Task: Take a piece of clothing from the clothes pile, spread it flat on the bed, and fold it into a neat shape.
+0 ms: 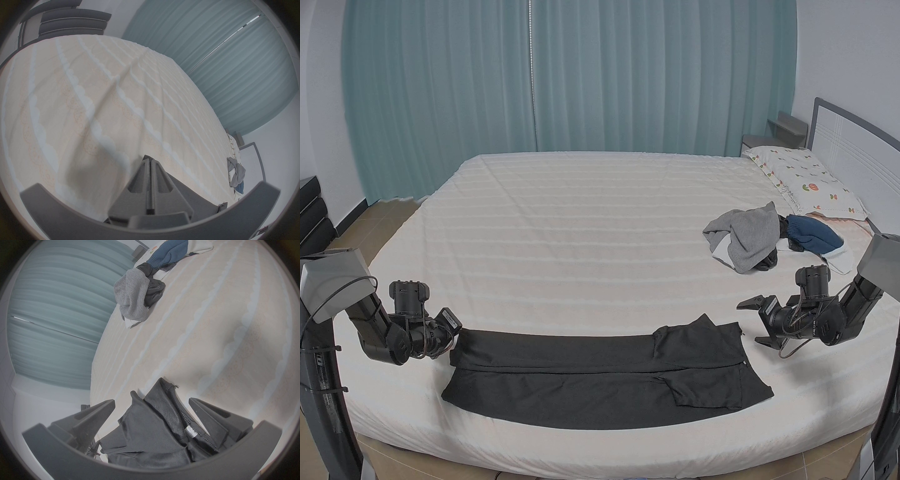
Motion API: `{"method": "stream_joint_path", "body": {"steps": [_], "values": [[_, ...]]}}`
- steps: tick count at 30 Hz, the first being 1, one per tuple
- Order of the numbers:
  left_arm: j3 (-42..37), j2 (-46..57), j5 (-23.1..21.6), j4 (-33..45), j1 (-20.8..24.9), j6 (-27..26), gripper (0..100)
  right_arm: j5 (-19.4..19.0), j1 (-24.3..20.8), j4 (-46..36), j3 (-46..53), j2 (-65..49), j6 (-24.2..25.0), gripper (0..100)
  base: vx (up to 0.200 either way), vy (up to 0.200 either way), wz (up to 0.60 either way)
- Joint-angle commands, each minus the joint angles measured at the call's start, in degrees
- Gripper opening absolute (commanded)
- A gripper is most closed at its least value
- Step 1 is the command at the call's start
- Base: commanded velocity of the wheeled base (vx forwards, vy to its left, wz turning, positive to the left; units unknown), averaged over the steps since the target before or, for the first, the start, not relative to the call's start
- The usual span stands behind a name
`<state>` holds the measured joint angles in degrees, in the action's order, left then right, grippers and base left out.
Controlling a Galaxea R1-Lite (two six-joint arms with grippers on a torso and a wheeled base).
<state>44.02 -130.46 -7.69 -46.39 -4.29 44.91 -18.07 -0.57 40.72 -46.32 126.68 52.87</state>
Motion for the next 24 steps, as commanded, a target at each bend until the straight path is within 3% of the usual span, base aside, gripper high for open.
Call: {"method": "stream_joint_path", "body": {"steps": [1,10,11,24], "values": [[0.36,-0.23,-0.13,-0.02,-0.02,0.09,0,0.05,-0.31,0.33,-0.35,1.64,-0.22,100,0.0,0.0,0.0],[0.98,-0.49,-0.57,-0.11,-0.1,0.18,0,-0.04,-1.54,3.4,-0.87,4.1,-0.4,100,0.0,0.0,0.0],[1.07,-0.49,-0.57,-0.11,-0.1,0.18,0,-0.04,-1.62,3.49,-1.14,4.45,-0.49,0,0.0,0.0,0.0],[1.24,-0.93,-0.57,-0.11,-0.19,0.18,0,0.75,-1.45,3.67,-3.16,6.47,-0.58,0,0.0,0.0,0.0]]}}
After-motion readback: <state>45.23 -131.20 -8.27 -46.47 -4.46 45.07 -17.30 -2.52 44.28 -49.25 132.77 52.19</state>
